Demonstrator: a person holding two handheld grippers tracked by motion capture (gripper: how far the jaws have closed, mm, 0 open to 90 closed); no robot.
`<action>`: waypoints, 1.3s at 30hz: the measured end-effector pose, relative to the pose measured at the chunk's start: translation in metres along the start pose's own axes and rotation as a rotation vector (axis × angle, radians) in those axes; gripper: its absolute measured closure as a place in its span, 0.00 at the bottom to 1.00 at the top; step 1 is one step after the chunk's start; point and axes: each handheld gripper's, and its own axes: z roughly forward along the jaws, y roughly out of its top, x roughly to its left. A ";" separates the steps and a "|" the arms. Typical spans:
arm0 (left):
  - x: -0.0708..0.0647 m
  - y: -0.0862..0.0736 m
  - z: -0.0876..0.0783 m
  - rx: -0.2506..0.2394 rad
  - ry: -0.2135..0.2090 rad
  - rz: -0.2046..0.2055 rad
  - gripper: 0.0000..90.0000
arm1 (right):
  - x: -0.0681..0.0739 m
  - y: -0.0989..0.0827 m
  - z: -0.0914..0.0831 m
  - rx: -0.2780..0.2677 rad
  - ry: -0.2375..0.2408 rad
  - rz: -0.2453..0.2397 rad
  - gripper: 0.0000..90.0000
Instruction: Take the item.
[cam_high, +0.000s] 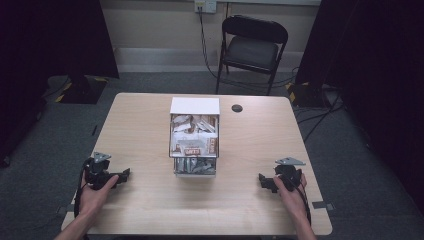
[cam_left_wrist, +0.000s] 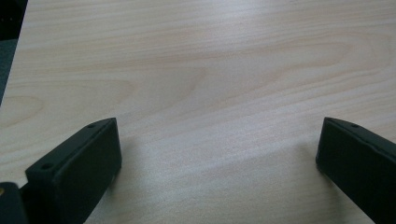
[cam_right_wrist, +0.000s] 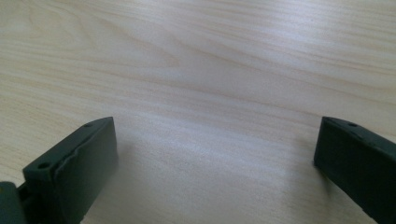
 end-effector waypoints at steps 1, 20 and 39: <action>0.000 0.000 0.000 0.000 0.000 0.000 0.00 | 0.000 0.000 0.000 0.000 0.000 0.000 0.00; 0.002 0.005 -0.005 0.012 0.013 -0.038 0.19 | 0.000 0.000 0.000 0.000 0.001 0.000 0.00; -0.010 0.020 -0.020 -0.014 -0.100 -0.011 0.29 | 0.000 0.000 0.000 0.000 0.004 -0.004 0.00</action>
